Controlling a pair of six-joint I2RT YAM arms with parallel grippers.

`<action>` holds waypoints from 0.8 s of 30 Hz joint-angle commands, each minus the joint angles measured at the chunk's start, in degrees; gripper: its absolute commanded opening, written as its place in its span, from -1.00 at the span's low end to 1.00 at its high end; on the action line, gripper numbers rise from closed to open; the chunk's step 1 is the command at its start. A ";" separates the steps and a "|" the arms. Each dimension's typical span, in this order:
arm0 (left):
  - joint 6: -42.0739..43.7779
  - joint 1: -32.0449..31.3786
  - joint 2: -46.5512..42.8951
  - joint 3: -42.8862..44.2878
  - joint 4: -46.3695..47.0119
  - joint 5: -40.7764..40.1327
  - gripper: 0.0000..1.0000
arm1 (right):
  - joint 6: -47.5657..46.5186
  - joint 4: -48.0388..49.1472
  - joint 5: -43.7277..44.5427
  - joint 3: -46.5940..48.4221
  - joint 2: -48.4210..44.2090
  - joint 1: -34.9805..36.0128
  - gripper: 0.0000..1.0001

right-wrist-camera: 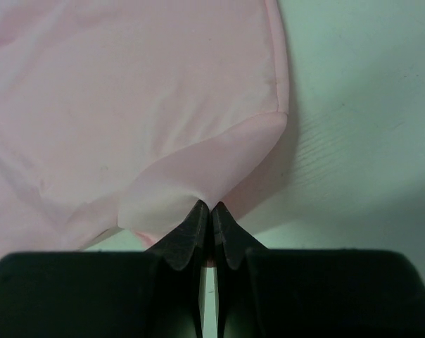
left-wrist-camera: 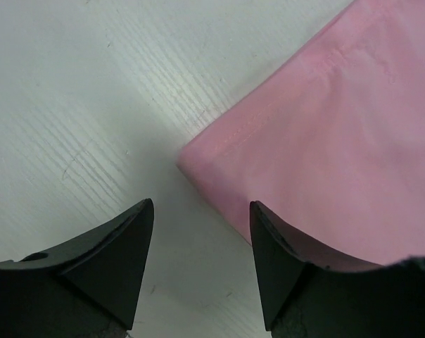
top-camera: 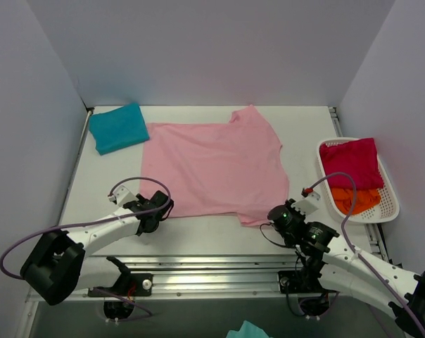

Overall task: Fold and stack the t-shirts
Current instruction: Fold the tshirt

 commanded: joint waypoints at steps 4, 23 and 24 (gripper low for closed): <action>-2.52 0.05 0.48 1.66 -0.81 -1.43 0.21 | -5.17 1.91 0.25 0.25 -0.71 -6.68 -0.99; -1.54 -2.85 3.20 -0.01 6.66 2.96 0.29 | -10.90 5.96 -7.40 -0.90 0.16 -15.92 -1.00; -1.55 -2.93 2.76 -0.19 6.75 2.96 0.26 | -10.90 5.97 -7.40 -0.98 0.17 -15.92 -1.00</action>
